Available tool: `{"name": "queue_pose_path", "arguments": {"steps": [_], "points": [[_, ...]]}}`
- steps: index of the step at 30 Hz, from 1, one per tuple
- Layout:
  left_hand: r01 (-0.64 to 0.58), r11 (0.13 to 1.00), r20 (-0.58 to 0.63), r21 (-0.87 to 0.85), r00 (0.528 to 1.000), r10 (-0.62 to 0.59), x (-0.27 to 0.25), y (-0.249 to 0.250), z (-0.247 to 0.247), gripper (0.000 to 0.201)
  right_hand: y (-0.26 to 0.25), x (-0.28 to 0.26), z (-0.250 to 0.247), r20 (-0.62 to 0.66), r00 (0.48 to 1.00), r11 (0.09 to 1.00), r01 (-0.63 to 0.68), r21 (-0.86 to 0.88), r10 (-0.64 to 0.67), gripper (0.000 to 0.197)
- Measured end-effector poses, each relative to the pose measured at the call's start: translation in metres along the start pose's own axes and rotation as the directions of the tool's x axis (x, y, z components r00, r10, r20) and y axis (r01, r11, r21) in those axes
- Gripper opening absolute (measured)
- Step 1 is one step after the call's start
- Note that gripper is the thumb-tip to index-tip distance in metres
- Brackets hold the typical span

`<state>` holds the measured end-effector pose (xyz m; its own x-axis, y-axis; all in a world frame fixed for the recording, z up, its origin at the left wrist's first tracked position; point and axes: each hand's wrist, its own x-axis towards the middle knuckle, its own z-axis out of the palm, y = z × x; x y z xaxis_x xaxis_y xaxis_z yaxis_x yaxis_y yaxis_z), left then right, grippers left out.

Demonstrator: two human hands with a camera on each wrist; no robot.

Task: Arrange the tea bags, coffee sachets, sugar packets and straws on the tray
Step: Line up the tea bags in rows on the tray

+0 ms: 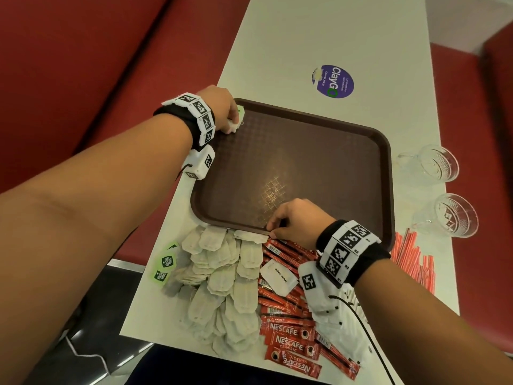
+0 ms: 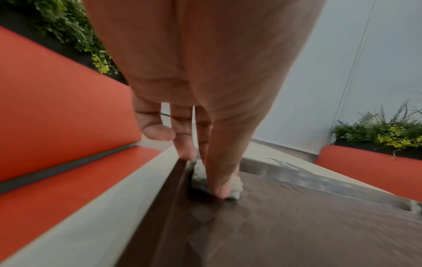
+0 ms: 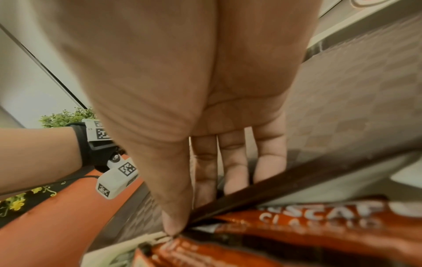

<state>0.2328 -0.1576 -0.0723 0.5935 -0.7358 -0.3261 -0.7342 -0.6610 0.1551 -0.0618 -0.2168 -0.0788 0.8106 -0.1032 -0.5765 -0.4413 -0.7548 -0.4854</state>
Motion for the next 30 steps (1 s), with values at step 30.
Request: {"name": "queue_pose_path", "arguments": {"steps": [30], "points": [[-0.305,0.947,0.281,-0.1,0.905,0.32,-0.225,0.003,0.057,0.039,-0.045,-0.026,0.014,-0.284,0.956,0.995,0.09,0.046,-0.073,0.008]]}}
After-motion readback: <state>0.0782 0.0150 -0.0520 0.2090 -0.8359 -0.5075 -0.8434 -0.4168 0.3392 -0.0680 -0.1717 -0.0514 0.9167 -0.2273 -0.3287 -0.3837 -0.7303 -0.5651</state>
